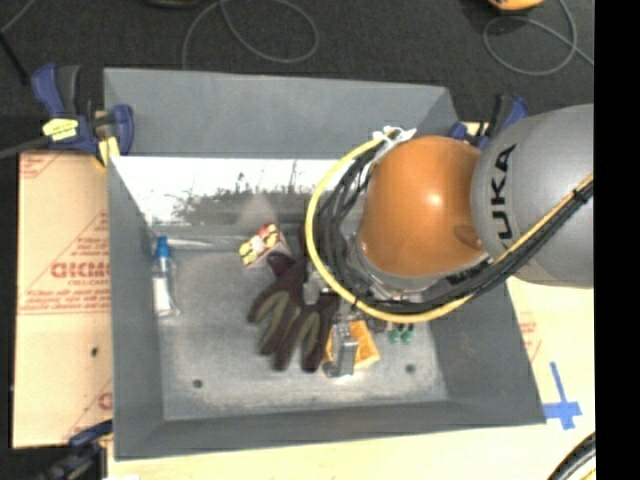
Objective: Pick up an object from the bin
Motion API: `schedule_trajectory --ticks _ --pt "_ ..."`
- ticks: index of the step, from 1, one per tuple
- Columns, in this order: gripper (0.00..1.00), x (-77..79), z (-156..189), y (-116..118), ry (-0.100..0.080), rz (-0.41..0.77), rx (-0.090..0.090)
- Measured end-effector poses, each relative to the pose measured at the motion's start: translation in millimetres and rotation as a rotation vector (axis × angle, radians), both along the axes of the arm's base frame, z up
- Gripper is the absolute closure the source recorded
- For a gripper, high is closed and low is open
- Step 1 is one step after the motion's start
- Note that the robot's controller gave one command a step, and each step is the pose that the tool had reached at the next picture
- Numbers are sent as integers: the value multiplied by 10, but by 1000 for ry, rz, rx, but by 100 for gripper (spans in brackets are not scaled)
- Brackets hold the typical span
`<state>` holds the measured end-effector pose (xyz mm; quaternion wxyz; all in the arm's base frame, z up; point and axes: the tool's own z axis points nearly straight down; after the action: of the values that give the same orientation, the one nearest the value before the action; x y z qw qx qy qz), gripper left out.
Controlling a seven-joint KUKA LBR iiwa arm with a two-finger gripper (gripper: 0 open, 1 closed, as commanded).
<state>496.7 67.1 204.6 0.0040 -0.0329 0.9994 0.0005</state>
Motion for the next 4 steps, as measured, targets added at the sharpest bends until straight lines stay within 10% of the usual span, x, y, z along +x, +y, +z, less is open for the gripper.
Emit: schedule_trajectory --ticks 2,3,4 --pt "0 90 -991 -189 -2 -137 2" --pt "100 31 -1235 -193 -5 -140 2" --pt "100 -28 -1011 -205 -7 -126 2"
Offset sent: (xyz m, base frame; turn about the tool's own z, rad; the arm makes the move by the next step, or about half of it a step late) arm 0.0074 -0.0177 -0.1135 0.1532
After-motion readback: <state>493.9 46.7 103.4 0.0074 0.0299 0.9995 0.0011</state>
